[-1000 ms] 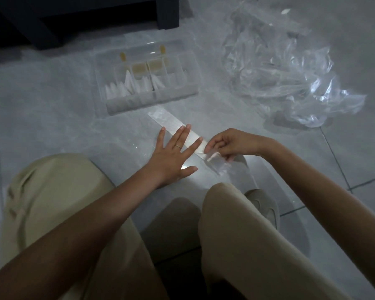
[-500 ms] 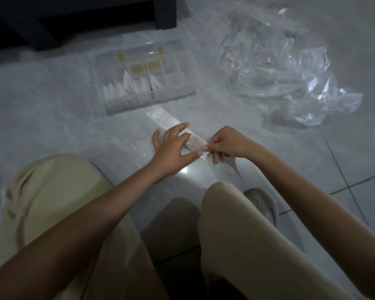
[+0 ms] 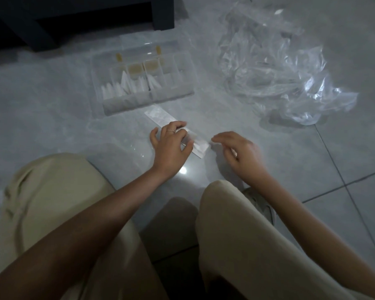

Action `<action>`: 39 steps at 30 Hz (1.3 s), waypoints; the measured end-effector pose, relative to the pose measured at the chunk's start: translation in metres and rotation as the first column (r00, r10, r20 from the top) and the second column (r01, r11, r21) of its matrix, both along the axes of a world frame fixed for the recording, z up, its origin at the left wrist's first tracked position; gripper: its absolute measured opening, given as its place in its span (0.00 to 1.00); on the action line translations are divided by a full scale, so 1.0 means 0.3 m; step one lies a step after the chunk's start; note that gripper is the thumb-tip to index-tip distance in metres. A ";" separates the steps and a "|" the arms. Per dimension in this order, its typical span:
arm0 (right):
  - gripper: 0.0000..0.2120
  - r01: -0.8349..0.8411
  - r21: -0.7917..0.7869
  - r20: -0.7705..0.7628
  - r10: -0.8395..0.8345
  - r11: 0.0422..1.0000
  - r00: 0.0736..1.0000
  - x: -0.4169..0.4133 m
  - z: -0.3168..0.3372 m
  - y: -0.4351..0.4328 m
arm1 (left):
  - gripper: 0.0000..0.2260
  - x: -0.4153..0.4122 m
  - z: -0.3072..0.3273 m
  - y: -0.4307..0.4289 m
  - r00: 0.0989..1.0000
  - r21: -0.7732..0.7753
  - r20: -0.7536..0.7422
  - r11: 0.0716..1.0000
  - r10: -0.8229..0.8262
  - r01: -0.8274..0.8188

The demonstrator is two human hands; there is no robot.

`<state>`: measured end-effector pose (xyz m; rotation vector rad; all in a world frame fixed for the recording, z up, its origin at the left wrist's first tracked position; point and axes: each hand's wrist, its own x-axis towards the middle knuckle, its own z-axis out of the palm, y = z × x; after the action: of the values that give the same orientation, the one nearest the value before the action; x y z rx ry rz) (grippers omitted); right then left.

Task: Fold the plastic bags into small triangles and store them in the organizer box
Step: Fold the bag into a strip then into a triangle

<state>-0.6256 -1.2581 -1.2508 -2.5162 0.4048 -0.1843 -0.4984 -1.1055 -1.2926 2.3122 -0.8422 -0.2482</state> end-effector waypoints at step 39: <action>0.17 -0.305 -0.437 -0.138 0.272 0.847 0.952 -0.043 -0.082 0.041 | 0.36 0.044 -0.019 0.108 0.704 0.561 0.309 0.720 -0.640 0.408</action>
<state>-0.6384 -1.2457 -1.2756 -3.0144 -0.0051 -0.0754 -0.4851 -1.0731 -1.2983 2.5275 -1.9291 -0.1123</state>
